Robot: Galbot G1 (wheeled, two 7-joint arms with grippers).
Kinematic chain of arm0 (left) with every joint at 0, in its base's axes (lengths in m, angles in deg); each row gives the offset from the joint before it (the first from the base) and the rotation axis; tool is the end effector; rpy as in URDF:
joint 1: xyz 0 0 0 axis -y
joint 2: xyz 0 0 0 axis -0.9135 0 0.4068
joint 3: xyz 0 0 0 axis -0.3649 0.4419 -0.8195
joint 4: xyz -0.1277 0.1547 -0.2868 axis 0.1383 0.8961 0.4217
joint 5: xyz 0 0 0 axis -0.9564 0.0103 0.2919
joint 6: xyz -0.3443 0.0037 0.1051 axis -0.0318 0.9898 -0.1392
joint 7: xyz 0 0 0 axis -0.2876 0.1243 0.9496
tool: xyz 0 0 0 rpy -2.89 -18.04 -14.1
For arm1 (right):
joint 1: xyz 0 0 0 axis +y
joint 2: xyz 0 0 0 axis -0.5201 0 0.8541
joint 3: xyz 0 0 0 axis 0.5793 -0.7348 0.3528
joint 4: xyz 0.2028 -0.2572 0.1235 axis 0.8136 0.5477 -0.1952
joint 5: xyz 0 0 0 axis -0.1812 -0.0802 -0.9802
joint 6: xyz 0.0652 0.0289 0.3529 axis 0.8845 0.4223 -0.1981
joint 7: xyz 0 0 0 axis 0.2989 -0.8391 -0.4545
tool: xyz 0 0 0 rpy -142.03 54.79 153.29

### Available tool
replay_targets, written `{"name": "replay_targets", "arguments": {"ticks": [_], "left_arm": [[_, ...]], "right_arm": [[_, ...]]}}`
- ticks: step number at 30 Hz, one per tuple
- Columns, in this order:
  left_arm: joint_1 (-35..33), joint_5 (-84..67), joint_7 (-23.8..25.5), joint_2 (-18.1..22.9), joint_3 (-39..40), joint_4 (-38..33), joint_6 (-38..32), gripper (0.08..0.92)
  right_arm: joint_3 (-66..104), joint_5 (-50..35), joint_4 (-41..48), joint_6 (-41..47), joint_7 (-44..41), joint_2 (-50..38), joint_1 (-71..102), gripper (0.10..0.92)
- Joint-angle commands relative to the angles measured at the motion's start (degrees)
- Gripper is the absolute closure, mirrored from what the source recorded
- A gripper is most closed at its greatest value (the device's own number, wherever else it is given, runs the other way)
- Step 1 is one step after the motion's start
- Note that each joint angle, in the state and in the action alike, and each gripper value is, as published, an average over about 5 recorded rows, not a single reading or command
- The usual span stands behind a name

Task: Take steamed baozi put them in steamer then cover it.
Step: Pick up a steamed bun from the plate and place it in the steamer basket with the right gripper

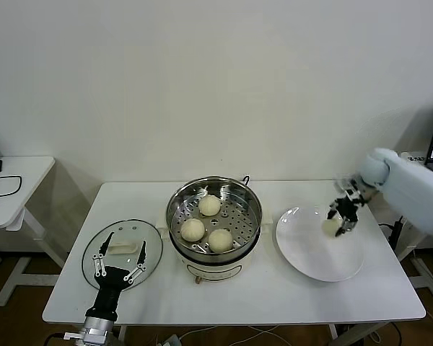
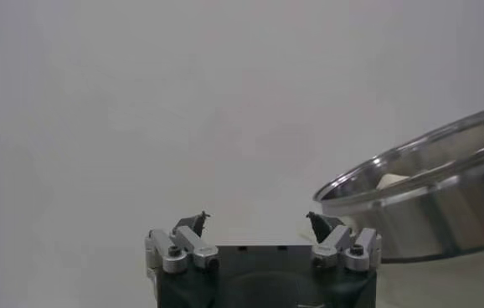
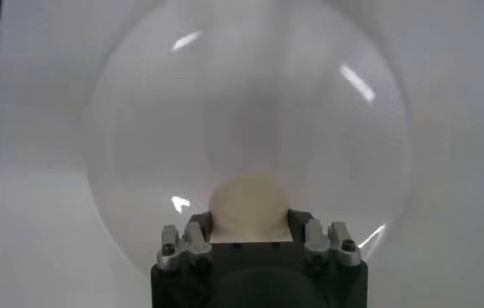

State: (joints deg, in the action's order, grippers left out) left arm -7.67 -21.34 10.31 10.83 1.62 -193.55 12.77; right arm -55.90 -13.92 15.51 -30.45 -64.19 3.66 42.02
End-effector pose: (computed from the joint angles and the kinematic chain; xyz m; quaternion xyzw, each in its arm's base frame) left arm 0.1740 0.0656 -0.3618 0.0424 0.9706 0.2157 0.0978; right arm 0.5975 -0.1928 -0.1229 0.5562 -0.4961 0.5221 0.4146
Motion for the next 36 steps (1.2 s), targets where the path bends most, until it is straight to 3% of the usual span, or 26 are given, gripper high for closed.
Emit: {"name": "replay_targets", "arguments": {"ticks": [1,14,36], "left_arm": [[0.03,0.11,0.03,-0.01,0.19,-0.05,0.09,0.177],[-0.27,0.02,-0.08,-0.24,0.16,-0.31,-0.2,0.177],[-0.05,-0.3,-0.33,-0.26,-0.39,-0.1,-0.37,0.177]], "right_arm": [[-16.98,-17.93,-12.84,7.08,-5.23,6.57,-23.71,0.397],[-20.32,-24.84,-14.89,11.33,-2.02,22.56,-24.8,0.397],[-22.44,-18.7,-8.07,11.97,4.08,28.62,-14.51,0.397]]}}
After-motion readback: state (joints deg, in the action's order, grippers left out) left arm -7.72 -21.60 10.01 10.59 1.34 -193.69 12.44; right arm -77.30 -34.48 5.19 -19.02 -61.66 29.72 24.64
